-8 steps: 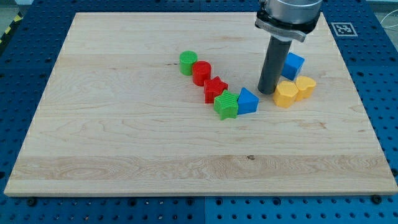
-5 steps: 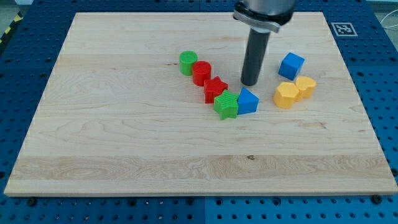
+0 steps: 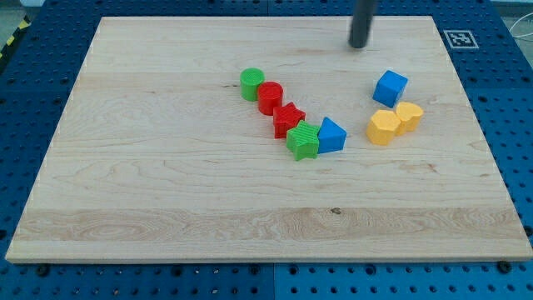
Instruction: Point your arm towards center right
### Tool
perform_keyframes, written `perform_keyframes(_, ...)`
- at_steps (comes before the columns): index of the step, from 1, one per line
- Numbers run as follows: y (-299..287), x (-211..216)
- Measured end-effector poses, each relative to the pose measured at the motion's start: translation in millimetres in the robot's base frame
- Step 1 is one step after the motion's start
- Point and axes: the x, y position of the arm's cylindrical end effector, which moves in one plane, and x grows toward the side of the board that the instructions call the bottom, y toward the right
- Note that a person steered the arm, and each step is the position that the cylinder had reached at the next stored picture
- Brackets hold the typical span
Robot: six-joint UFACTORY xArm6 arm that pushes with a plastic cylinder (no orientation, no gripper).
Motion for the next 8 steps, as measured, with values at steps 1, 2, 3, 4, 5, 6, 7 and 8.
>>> perform_keyframes(1,65,16)
perform_keyframes(2,109,53)
perform_keyframes(3,121,106)
perform_keyframes(4,121,130)
perform_keyframes(5,113,136)
perform_keyframes(6,91,154)
perform_keyframes(7,65,175)
perform_keyframes(8,42,184)
